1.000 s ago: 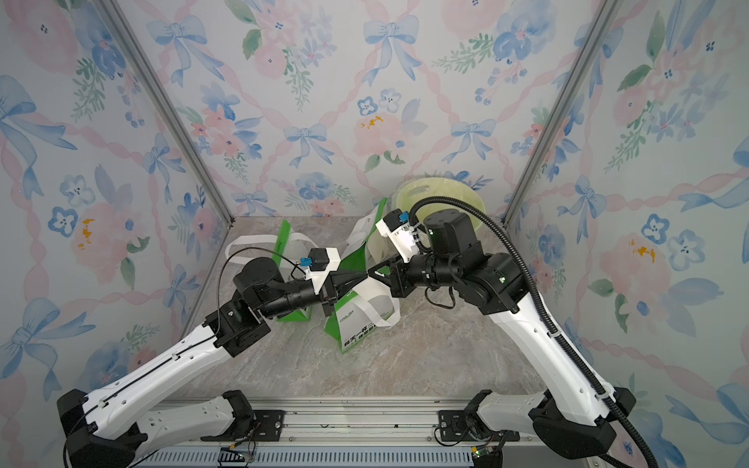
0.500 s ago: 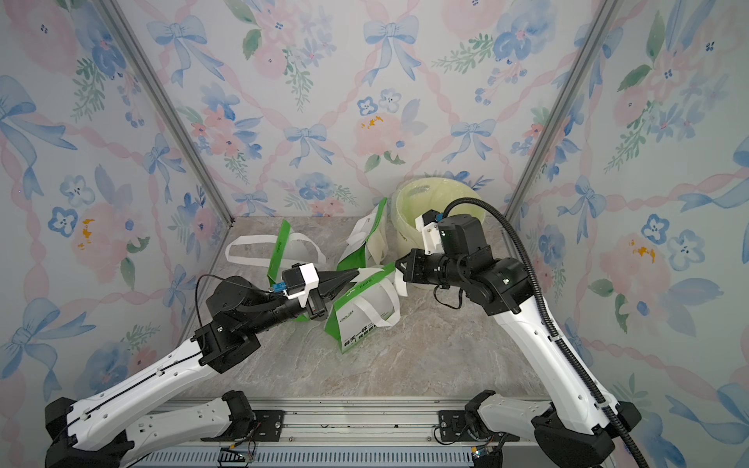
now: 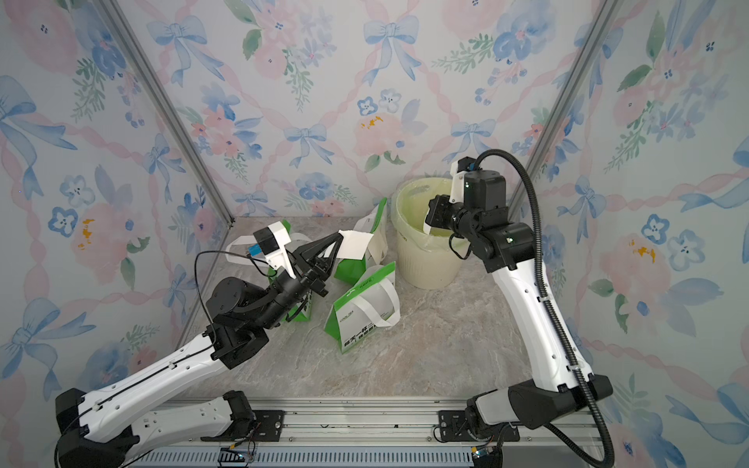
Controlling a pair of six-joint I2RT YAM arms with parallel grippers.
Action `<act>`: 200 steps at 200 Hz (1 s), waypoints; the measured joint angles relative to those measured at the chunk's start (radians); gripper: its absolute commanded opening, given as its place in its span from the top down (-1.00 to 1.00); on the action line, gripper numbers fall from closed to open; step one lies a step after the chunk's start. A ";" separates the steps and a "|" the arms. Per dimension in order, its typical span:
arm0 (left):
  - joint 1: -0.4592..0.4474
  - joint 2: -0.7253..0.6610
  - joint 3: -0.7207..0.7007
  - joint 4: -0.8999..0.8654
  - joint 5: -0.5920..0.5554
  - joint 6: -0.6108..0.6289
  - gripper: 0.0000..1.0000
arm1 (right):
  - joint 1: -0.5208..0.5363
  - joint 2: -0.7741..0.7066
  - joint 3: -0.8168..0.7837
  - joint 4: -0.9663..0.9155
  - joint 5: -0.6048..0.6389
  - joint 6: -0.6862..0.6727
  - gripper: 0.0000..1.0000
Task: Shred takeout receipts and throw away
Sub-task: Place the takeout receipt in the trash bin, then shred the takeout receipt.
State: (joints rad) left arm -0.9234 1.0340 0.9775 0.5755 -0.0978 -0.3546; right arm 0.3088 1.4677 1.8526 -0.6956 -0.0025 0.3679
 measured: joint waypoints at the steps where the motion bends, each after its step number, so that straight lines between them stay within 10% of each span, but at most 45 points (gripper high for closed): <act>1: 0.000 0.002 0.000 0.000 -0.003 -0.006 1.00 | -0.001 0.006 0.000 0.006 0.005 -0.003 0.91; 90: 0.000 0.044 0.000 0.000 -0.056 -0.190 1.00 | -0.047 0.314 0.041 0.068 0.186 -0.191 -0.07; 200: 0.051 0.032 -0.070 0.092 -0.025 -0.357 1.00 | 0.154 -0.279 -0.158 0.029 -0.161 -0.193 -0.17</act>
State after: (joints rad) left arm -0.8726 1.0657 0.9077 0.6674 -0.1226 -0.7116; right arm 0.4629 1.1885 1.6951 -0.6666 -0.1635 0.1745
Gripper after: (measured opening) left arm 0.045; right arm 0.587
